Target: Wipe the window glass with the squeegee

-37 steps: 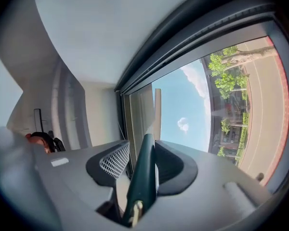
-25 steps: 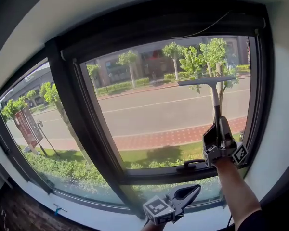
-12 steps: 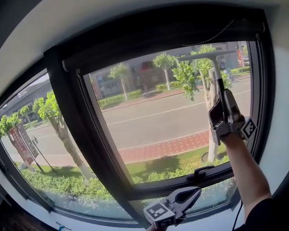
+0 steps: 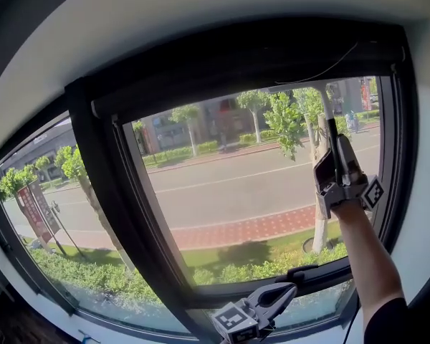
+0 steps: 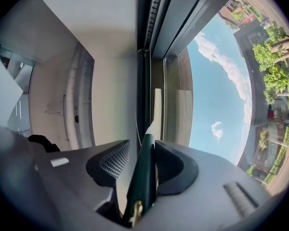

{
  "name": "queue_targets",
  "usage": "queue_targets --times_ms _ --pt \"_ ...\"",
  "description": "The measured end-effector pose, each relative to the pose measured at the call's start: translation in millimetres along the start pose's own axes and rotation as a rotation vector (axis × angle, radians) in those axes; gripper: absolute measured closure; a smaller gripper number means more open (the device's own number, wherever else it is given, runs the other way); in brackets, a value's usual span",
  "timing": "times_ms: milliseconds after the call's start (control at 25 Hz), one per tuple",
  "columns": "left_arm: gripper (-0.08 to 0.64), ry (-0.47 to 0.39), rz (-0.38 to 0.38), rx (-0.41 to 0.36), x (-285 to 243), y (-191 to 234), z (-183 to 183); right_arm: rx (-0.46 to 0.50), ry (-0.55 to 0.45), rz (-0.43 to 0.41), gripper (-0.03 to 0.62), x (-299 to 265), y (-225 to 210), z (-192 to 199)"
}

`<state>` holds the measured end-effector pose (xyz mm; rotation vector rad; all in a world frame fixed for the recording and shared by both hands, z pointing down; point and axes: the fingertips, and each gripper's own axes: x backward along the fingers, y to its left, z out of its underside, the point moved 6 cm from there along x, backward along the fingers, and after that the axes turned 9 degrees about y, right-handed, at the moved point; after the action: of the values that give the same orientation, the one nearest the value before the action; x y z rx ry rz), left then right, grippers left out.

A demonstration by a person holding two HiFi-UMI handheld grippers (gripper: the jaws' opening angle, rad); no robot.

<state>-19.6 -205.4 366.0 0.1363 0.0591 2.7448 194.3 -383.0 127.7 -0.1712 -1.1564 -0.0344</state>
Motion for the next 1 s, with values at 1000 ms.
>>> queue_targets --times_ms 1000 --pt "0.557 0.005 -0.082 -0.005 -34.3 9.8 2.4 -0.020 -0.061 -0.004 0.433 -2.8 -21.5 -5.6"
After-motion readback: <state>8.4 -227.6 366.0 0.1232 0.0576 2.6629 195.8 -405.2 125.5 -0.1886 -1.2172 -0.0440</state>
